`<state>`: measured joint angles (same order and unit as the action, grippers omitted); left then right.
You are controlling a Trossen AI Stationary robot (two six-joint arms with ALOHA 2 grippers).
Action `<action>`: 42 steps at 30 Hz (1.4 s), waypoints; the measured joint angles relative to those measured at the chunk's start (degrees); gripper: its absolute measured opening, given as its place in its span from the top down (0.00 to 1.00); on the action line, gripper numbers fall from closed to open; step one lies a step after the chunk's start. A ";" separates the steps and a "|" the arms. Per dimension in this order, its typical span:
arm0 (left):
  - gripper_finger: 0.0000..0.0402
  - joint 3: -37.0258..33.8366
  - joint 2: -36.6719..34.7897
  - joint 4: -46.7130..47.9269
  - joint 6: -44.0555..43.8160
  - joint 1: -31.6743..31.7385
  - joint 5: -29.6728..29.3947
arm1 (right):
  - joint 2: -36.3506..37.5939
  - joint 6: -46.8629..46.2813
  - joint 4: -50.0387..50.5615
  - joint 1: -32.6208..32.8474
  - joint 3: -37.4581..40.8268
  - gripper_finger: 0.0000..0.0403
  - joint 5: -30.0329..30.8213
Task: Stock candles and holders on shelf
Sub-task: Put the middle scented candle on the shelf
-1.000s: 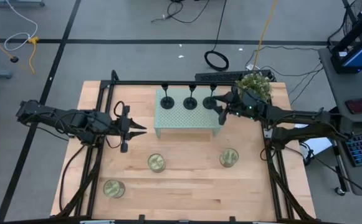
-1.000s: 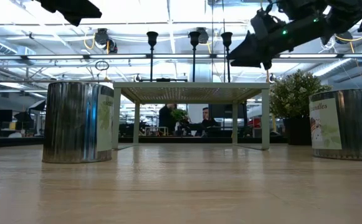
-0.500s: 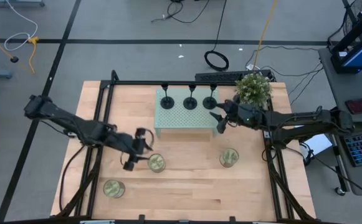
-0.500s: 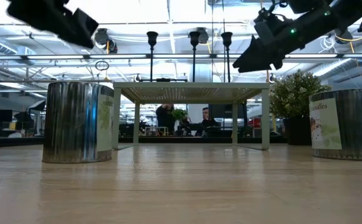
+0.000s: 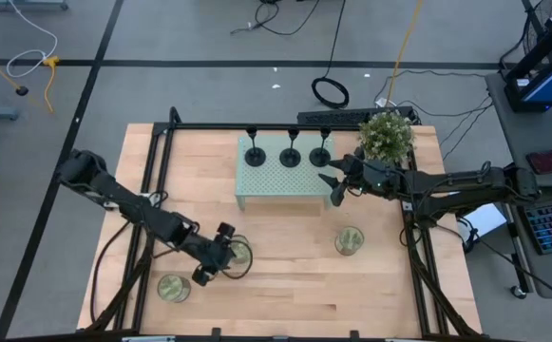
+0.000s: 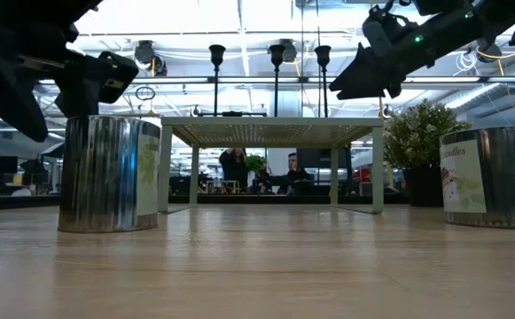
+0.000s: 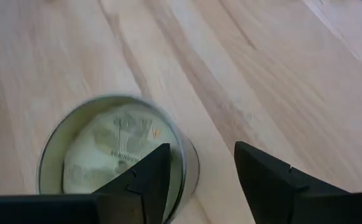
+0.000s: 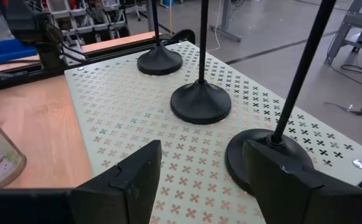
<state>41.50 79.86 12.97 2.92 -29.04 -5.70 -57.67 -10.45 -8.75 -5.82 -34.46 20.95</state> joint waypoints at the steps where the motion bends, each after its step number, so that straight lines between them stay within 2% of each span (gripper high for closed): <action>1: 0.57 0.00 0.13 -0.42 0.69 -0.25 -0.33 | 0.00 -0.01 0.01 0.06 0.00 0.45 -0.08; 4: 0.68 0.00 0.19 -0.95 1.70 -0.45 -1.29 | 0.00 -0.03 0.02 0.69 0.00 0.45 -0.11; 10: 0.96 0.00 0.17 -0.82 2.29 -0.09 -6.82 | 0.00 -0.03 0.00 2.56 -0.02 0.45 -0.15; 15: 0.97 -0.02 -0.93 -1.22 3.58 0.52 -7.74 | 0.00 -0.03 0.00 4.07 -0.02 0.45 -0.10; 18: 0.98 1.24 -3.17 -1.73 5.41 0.52 -5.95 | 0.00 -0.03 0.00 4.71 -0.02 0.45 -0.09; 24: 0.99 8.82 -7.77 2.17 9.81 2.99 -3.64 | 0.00 -0.03 -0.38 5.16 -0.04 0.45 -0.07; 27: 0.99 14.35 -7.55 6.24 8.95 7.20 -3.54 | 0.00 -0.05 -0.91 5.18 -0.04 0.45 -0.07; 34: 0.99 28.05 -5.70 20.99 -3.07 21.83 -2.41 | -0.02 -0.03 -0.90 5.18 -0.04 0.45 -0.07; 38: 0.99 30.10 -4.59 22.91 -2.96 29.12 0.54 | -0.02 -0.03 -0.90 5.18 -0.04 0.45 -0.09; 42: 0.99 30.10 -2.45 24.80 -3.11 33.59 4.39 | -0.02 0.27 -0.89 5.18 -0.04 0.45 -0.15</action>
<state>71.59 77.41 37.77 -0.19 4.55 -1.32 -57.69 -10.18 -9.64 -0.64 -34.50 20.80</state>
